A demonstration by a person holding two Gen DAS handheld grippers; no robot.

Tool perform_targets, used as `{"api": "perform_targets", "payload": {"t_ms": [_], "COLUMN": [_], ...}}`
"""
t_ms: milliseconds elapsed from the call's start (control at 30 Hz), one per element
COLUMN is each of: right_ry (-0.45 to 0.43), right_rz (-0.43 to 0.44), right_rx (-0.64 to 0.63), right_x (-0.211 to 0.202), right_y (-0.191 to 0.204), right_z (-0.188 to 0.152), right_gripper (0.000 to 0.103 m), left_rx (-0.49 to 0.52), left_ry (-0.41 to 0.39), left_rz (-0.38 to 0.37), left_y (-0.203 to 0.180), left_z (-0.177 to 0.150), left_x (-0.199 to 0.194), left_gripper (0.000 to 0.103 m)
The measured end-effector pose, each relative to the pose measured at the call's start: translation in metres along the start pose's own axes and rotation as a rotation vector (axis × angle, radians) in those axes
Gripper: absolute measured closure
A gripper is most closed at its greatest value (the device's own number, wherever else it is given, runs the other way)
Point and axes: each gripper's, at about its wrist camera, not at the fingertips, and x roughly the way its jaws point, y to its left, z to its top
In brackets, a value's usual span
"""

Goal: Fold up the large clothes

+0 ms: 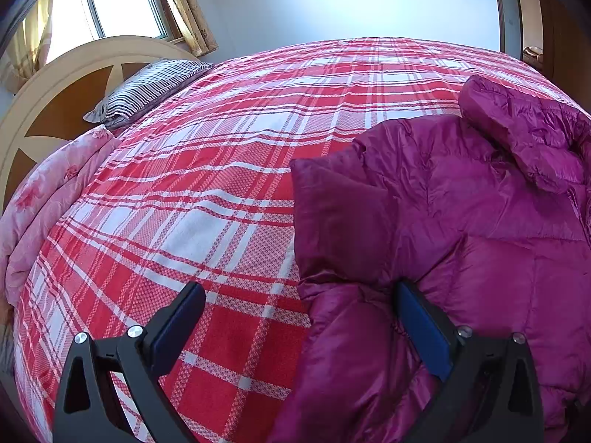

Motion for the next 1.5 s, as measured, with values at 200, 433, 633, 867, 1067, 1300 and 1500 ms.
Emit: {"api": "perform_targets", "payload": {"t_ms": [200, 433, 633, 867, 1067, 1300, 1500], "right_ry": [0.0, -0.003, -0.005, -0.021, -0.035, -0.037, -0.163], "right_rz": [0.0, 0.008, 0.019, 0.126, 0.131, 0.23, 0.103], "right_rx": [-0.001, 0.002, 0.009, 0.054, 0.053, 0.116, 0.126], "right_x": [-0.001, 0.0, 0.001, -0.007, -0.005, -0.029, -0.053], "right_y": [0.001, 0.0, -0.001, -0.014, -0.011, -0.033, -0.111], "right_z": [0.0, 0.0, 0.001, 0.004, 0.002, 0.013, 0.092], "right_gripper": [0.056, 0.056, 0.056, 0.05, 0.048, 0.047, 0.031], "left_rx": [0.0, 0.035, 0.02, 0.121, 0.217, 0.324, 0.291], "left_ry": [-0.001, -0.072, -0.175, -0.121, -0.093, -0.127, -0.142], "left_rz": [0.0, -0.047, -0.144, -0.269, -0.256, -0.32, -0.386], "left_y": [0.001, 0.008, -0.005, -0.073, -0.108, -0.123, -0.11], "left_z": [0.0, 0.013, 0.061, 0.112, 0.132, 0.127, 0.127], "left_x": [-0.001, -0.034, -0.07, -0.036, 0.003, 0.001, -0.007], "left_gripper": [0.001, 0.001, 0.001, 0.001, 0.031, 0.092, 0.092]}}
